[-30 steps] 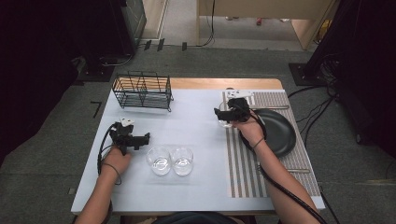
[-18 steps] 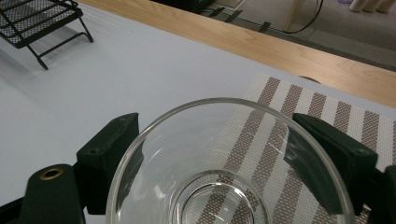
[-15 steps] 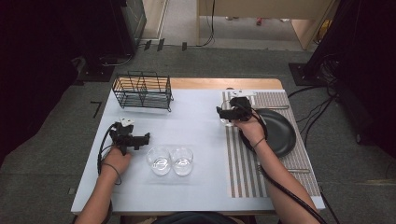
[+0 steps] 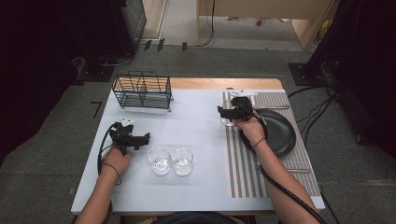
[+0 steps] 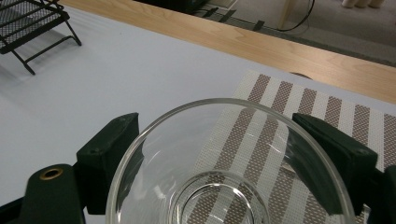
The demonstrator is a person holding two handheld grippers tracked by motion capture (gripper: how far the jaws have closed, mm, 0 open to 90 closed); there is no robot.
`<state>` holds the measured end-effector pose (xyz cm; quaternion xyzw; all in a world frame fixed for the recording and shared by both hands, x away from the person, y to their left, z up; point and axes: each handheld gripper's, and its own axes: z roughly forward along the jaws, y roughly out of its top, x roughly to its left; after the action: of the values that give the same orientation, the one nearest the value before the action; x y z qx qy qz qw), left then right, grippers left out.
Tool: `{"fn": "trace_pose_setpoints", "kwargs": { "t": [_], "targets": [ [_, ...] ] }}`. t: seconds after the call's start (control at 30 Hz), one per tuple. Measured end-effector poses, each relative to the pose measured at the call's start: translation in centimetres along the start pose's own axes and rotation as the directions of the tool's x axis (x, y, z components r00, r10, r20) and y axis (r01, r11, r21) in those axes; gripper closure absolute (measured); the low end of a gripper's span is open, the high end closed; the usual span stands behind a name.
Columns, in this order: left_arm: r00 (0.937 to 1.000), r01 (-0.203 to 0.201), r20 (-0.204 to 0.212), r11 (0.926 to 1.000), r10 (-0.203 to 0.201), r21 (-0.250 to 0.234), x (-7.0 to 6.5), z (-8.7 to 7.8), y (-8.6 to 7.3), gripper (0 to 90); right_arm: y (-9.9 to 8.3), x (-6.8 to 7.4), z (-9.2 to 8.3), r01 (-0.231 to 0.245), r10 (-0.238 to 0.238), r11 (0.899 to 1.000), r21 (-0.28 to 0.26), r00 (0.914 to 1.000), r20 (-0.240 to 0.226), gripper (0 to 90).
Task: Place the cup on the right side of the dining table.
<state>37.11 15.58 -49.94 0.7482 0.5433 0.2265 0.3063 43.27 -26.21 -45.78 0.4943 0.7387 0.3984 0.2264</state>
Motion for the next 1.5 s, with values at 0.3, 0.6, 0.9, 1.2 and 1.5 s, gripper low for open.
{"fn": "trace_pose_setpoints", "kwargs": {
  "t": [0.3, 0.6, 0.9, 1.2, 1.5],
  "targets": [
    [1.0, 0.0, 0.0, 1.0, 0.0, 0.0, -0.01, 0.0, 0.0, 0.0, -0.06, -0.25, 0.04, -0.019, 0.019, 1.0, -0.003, 0.9998, 0.003, 18.4],
    [1.0, 0.0, 0.0, 1.0, 0.0, -0.001, -0.01, 0.0, 0.0, 0.0, -0.11, -0.3, 0.19, -0.025, 0.025, 1.0, -0.01, 0.9997, 0.005, 18.3],
    [1.0, 0.0, 0.0, 1.0, 0.0, 0.0, -0.01, 0.0, 0.0, 0.0, -0.14, -0.39, 0.23, -0.036, 0.036, 0.999, -0.011, 0.9994, -0.003, 18.1],
    [1.0, 0.0, 0.0, 1.0, 0.0, 0.0, -0.01, 0.0, 0.0, 0.0, -0.13, -0.37, 0.14, -0.027, 0.027, 1.0, 0.006, 0.9994, -0.02, 14.2],
    [1.0, 0.001, 0.0, 1.0, -0.001, 0.0, -0.01, 0.0, 0.0, 0.0, 0.04, -0.26, -0.16, -0.006, 0.006, 1.0, 0.0, 1.0, -0.001, 14.1]
  ]
}}
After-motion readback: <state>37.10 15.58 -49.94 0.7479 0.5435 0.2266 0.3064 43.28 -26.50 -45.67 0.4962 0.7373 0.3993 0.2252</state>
